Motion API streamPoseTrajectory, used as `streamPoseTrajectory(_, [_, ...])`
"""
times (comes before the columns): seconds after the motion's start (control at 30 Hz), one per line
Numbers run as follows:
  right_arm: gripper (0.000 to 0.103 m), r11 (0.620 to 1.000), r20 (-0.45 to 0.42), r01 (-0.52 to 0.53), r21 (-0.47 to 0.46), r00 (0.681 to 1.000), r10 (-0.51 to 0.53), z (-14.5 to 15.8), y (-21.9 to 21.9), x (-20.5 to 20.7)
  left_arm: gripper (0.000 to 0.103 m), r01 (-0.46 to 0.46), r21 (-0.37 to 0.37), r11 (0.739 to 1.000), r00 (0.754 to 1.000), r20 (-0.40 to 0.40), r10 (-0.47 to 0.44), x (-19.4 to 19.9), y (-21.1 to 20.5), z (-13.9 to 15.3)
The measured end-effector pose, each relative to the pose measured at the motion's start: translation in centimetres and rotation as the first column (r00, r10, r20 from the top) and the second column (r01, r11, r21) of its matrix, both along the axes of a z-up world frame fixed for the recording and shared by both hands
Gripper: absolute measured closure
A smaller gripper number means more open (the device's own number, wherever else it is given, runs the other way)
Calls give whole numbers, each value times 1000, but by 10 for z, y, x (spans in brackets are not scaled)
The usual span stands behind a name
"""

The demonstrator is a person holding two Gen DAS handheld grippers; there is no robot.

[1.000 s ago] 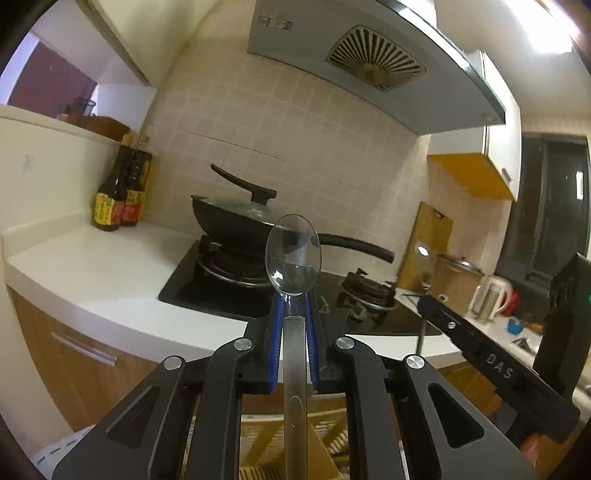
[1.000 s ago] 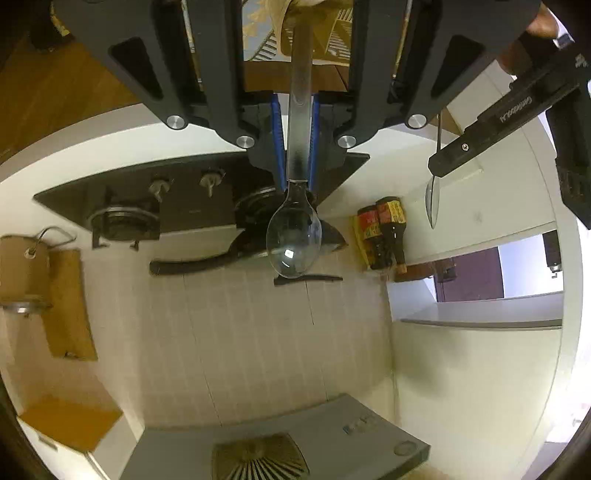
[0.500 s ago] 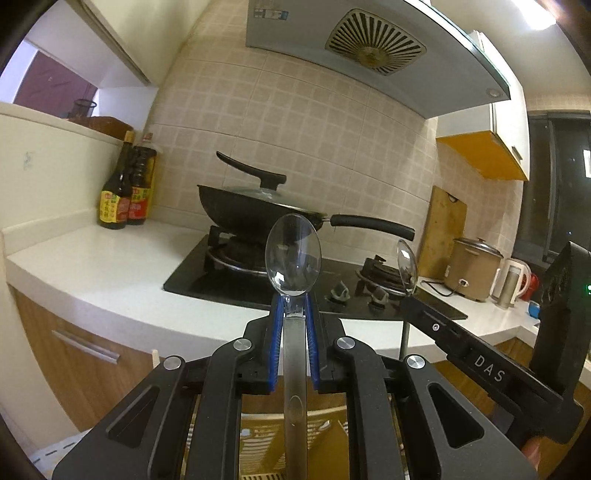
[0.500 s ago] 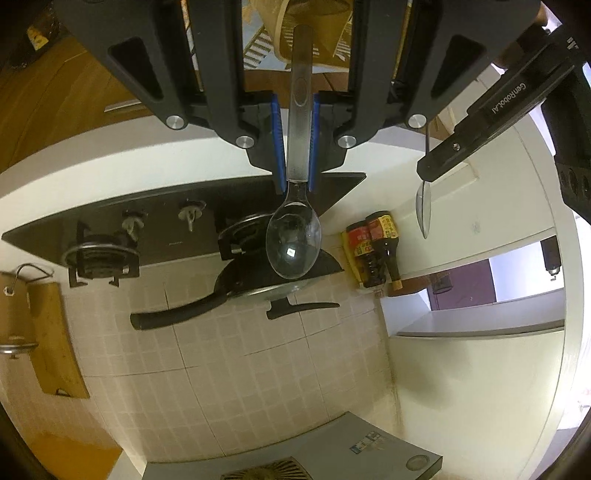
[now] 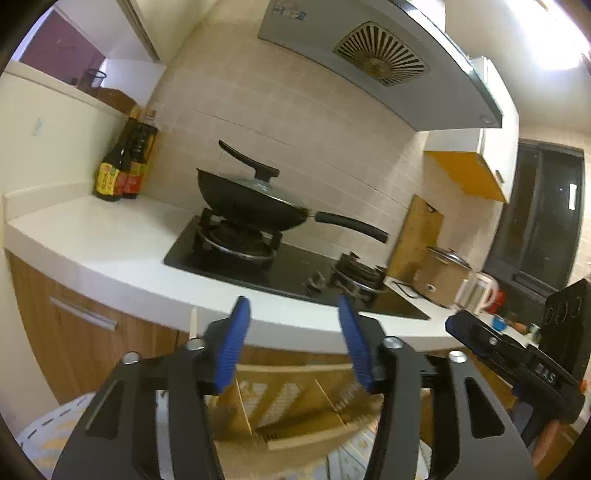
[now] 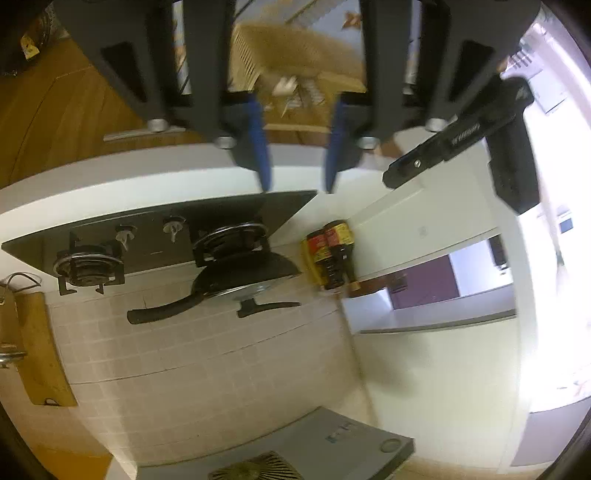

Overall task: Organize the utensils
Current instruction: 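Open both tools to drop the spoons into the holder, then move both tools back down to the wooden chopsticks on the cloth, then grasp a wooden chopstick with the left tool while the right tool grasps another chopstick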

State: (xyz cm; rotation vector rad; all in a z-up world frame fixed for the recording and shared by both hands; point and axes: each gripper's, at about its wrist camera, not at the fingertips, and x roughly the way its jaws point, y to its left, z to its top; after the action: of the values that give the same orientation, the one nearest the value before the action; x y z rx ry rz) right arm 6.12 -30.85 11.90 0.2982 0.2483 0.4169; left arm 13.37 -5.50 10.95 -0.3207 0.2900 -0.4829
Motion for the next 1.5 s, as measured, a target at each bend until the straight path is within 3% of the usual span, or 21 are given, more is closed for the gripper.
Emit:
streamPoseTrajectory(0.03, [58, 1000, -2, 3, -11, 1000, -3, 2, 0, -8, 47, 8, 6, 1000, 1000, -12, -8, -8, 3, 2])
streamPoseTrajectory(0.1, [58, 999, -13, -2, -39, 1000, 1, 3, 4, -28, 45, 24, 22, 999, 999, -32, -23, -23, 8, 5])
streamPoseTrajectory(0.33, [58, 990, -202, -27, -136, 979, -1, -13, 22, -81, 44, 76, 80, 994, 986, -157, -63, -78, 23, -12])
streamPoseTrajectory(0.53, [58, 962, -434, -82, -260, 900, -41, -62, 60, -103, 46, 117, 171, 978, 936, -348, -52, -107, 30, -54])
streamPoseTrajectory(0.63, [58, 958, -505, -95, -271, 861, -57, -88, 75, -111, 46, 149, 210, 966, 895, -444, -42, -115, 31, -79])
streamPoseTrajectory(0.8, [58, 960, -602, -115, -255, 796, -65, -123, 91, -116, 47, 250, 254, 934, 841, -535, -79, -127, 22, -112])
streamPoseTrajectory(0.87, [69, 955, -630, -127, -269, 773, -75, -136, 98, -119, 47, 266, 277, 923, 832, -549, -74, -132, 16, -124])
streamPoseTrajectory(1.0, [71, 949, -664, -124, -290, 740, -106, -157, 103, -123, 49, 281, 319, 905, 815, -577, -50, -137, 6, -141])
streamPoseTrajectory(1.13, [78, 944, -674, -132, -303, 730, -114, -170, 109, -129, 55, 281, 359, 890, 809, -588, -18, -135, -4, -150])
streamPoseTrajectory(1.33, [86, 900, -608, -135, -414, 777, -163, -172, 123, -141, 56, 313, 368, 876, 797, -603, -31, -135, -16, -154])
streamPoseTrajectory(1.4, [91, 887, -592, -138, -441, 787, -172, -172, 125, -145, 61, 324, 374, 869, 785, -620, -26, -134, -22, -159])
streamPoseTrajectory(1.43, [98, 885, -591, -142, -443, 789, -169, -171, 125, -145, 61, 324, 383, 865, 783, -621, -19, -134, -27, -161])
streamPoseTrajectory(1.5, [99, 901, -608, -147, -408, 780, -147, -172, 120, -144, 62, 320, 431, 844, 798, -603, 5, -137, -37, -161])
